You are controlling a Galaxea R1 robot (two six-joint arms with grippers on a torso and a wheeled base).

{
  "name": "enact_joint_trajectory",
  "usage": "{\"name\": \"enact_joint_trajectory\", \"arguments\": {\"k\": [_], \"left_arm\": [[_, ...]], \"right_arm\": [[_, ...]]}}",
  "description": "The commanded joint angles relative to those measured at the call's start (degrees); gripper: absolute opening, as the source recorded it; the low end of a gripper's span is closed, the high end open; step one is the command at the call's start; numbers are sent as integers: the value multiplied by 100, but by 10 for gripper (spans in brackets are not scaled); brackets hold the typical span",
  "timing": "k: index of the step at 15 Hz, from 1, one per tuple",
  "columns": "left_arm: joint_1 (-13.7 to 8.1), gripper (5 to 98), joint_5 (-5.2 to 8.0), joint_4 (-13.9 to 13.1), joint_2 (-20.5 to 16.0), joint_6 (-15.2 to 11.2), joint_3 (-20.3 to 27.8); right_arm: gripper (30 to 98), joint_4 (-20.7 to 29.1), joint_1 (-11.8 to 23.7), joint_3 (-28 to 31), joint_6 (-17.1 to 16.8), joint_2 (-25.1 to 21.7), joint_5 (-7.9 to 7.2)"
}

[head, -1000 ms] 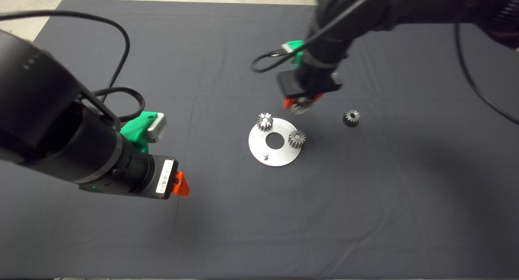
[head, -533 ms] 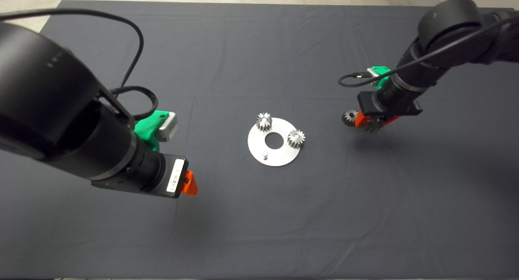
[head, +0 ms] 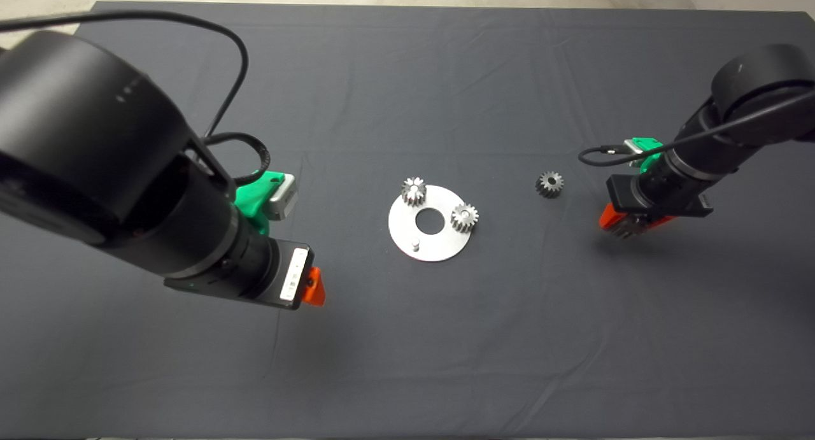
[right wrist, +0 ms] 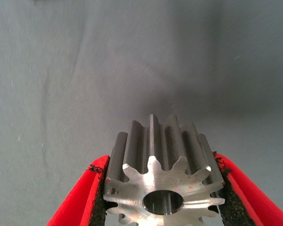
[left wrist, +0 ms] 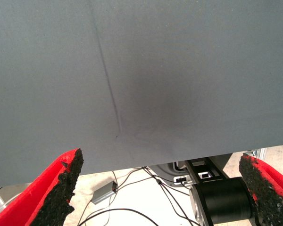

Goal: Remove an incorrectly installed larger gear and replace it with the correct smaller gear

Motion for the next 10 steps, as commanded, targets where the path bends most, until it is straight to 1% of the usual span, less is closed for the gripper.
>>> {"name": "enact_joint_trajectory", "arguments": {"k": [1, 4, 7, 9, 10], "left_arm": [[-95, 841, 547, 18, 27, -30, 1], [-95, 841, 547, 18, 27, -30, 1], [-95, 841, 547, 18, 27, -30, -8], [-95, 841, 547, 18, 27, -21, -8], [-95, 841, 547, 18, 27, -24, 1]], "right_arm": [[505, 16, -11, 120, -25, -87, -505], [514, 21, -11, 120, -16, -42, -505], [536, 19, -11, 120, -16, 5, -505], [579, 16, -11, 120, -7, 41, -505], [581, 16, -2, 112, -7, 107, -497]]}}
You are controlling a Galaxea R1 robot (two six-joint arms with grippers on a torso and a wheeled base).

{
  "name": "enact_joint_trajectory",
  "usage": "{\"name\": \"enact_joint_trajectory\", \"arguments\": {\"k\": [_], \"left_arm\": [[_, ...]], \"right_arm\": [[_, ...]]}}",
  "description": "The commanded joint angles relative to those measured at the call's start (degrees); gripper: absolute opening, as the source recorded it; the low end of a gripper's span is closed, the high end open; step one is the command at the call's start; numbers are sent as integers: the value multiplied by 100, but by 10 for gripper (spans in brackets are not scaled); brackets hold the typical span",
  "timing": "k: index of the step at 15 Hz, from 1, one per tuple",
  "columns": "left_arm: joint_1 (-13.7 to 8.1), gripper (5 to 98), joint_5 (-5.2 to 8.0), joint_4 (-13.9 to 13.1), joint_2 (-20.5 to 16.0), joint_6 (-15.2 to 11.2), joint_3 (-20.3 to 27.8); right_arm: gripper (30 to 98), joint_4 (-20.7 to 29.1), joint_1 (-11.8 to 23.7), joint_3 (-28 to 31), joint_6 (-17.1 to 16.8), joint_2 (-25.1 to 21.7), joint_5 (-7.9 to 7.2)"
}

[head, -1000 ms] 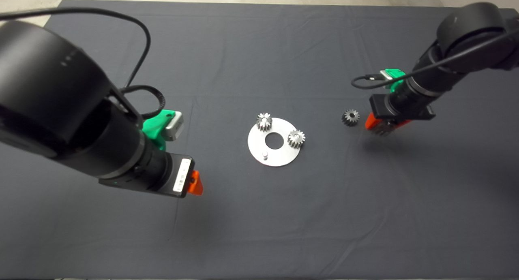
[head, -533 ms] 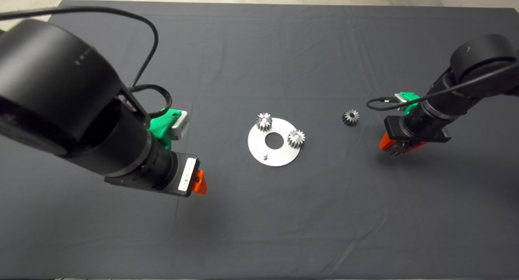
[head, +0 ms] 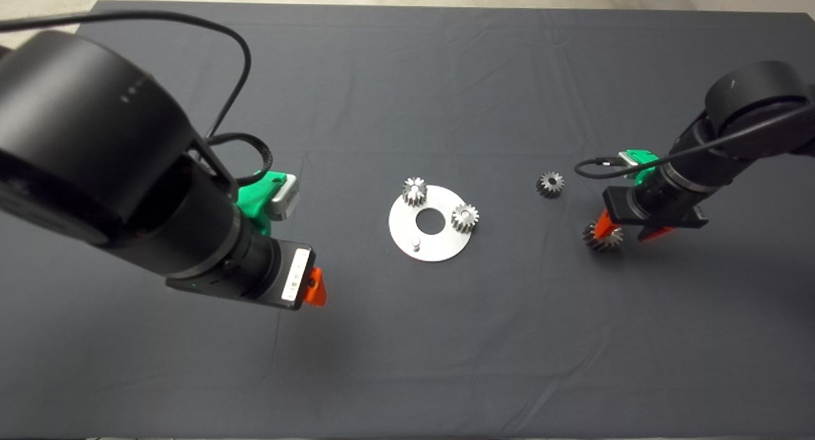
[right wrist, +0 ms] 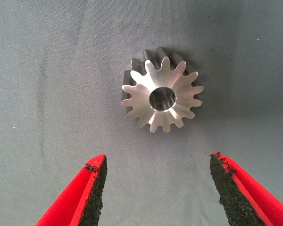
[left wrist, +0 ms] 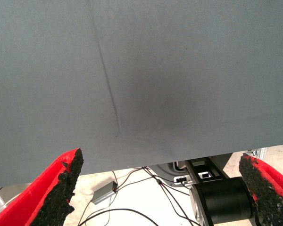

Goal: Remove an incorrectly installed larger gear and replace it with the correct smaller gear

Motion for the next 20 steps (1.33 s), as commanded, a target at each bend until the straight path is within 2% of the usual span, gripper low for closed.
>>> {"name": "enact_joint_trajectory", "arguments": {"k": [1, 4, 6, 7, 9, 10, 12, 20], "left_arm": [[-95, 841, 546, 18, 7, -15, 6], [-95, 841, 546, 18, 7, -15, -3], [-95, 841, 546, 18, 7, -15, -3], [-95, 841, 546, 18, 7, -15, -3], [-95, 841, 546, 18, 7, -15, -3], [-95, 841, 546, 18, 7, -15, -3], [-95, 841, 546, 18, 7, -23, 6], [-95, 841, 546, 18, 69, -15, -3]], "right_arm": [[581, -74, 167, -12, -15, 293, -530], [588, -223, 578, -597, -149, 863, -530], [625, -223, 952, -1088, -369, 1245, -530], [672, -232, 965, -1304, -504, 1389, -530], [696, -320, 965, -1924, -884, 1707, -530], [720, -407, 957, -2163, -988, 1794, -530], [726, -503, 941, -2430, -1146, 1855, -530], [727, -728, 290, -2522, -1151, 1786, -530]]}}
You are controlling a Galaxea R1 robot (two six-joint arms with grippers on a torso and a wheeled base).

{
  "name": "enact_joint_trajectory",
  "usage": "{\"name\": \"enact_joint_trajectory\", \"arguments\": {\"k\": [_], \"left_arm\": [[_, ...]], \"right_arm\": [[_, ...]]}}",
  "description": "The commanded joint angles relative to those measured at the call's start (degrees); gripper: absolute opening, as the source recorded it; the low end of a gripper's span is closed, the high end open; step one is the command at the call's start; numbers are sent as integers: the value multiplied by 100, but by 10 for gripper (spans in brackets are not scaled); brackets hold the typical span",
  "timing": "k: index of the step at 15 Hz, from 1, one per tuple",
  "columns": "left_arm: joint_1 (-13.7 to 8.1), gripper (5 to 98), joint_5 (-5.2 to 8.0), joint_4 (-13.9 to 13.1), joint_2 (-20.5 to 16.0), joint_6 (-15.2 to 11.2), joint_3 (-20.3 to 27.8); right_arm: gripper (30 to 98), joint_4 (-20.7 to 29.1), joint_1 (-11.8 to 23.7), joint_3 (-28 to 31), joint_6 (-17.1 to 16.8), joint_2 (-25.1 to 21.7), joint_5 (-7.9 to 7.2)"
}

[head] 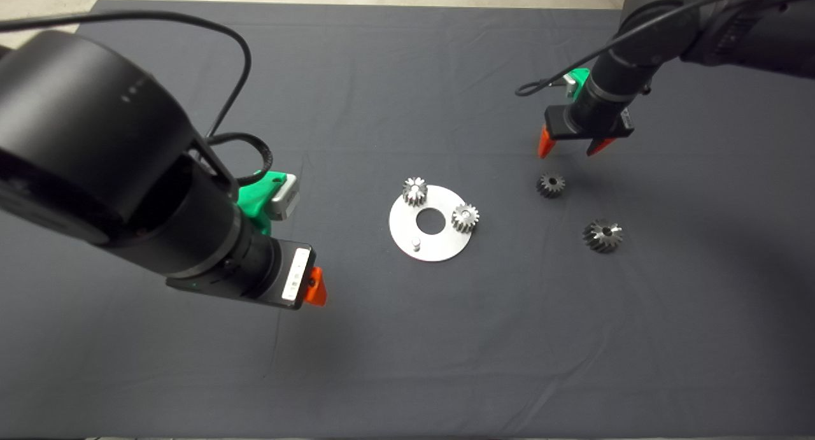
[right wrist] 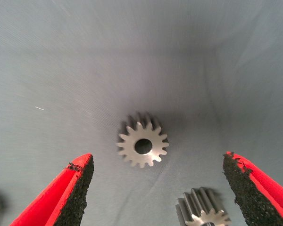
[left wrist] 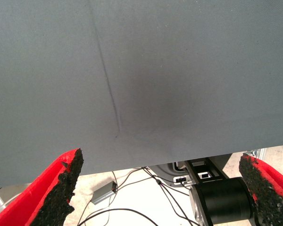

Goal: Remove an incorrectly installed larger gear and replace it with the correct smaller gear

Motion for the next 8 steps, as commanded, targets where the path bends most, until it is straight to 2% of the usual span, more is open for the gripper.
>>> {"name": "enact_joint_trajectory", "arguments": {"k": [1, 3, 8], "left_arm": [[-95, 841, 545, 15, 36, -6, 3], [-95, 841, 545, 15, 36, -10, -1], [-95, 841, 545, 15, 27, -13, -14]], "right_arm": [[727, -346, -259, -33, -59, 3, -540], [727, -472, -384, -37, -50, 3, -540], [727, -564, -434, -33, -50, 10, -531]]}}
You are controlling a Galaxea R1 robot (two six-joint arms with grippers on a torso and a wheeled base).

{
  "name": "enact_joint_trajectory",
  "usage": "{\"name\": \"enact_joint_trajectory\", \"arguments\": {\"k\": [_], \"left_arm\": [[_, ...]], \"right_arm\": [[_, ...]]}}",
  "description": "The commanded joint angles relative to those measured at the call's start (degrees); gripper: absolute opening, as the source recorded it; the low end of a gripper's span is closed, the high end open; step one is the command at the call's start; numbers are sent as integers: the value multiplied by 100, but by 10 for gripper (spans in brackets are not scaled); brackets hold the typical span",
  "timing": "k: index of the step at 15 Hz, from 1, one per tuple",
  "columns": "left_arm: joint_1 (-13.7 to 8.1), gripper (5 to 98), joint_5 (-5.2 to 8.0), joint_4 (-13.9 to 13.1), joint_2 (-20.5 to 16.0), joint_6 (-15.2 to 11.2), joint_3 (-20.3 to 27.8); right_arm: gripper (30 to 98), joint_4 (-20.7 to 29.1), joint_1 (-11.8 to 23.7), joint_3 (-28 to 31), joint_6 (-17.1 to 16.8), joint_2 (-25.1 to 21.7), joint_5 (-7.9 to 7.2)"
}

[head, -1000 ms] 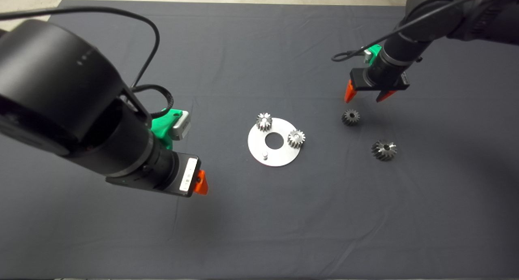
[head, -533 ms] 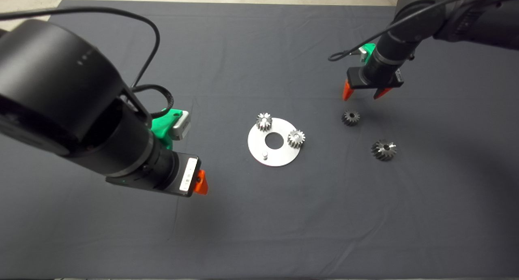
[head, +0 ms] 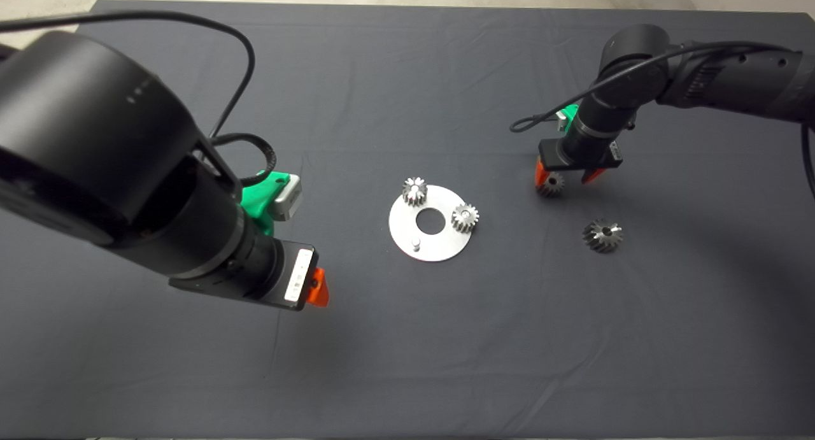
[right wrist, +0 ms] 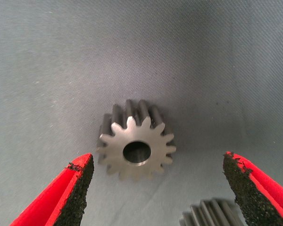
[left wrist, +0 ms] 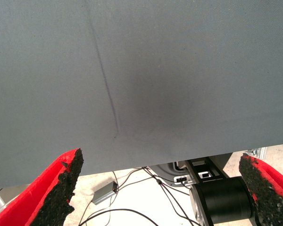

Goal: Remove an incorrectly installed larger gear and replace it with the correct smaller gear

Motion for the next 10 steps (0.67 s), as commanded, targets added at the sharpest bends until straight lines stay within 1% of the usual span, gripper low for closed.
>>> {"name": "enact_joint_trajectory", "arguments": {"k": [1, 6, 8, 10], "left_arm": [[-95, 841, 546, 15, 8, -6, -12], [-95, 841, 546, 15, 8, -6, -12], [-95, 841, 547, 15, 8, -6, -21], [-95, 841, 555, 50, 8, 3, -21]], "right_arm": [[727, -320, 50, 0, -33, 20, -533], [727, -465, -38, 141, -24, 46, -521], [727, -611, -99, 176, -16, 64, -512], [727, -658, -167, 176, 2, 73, -512]]}}
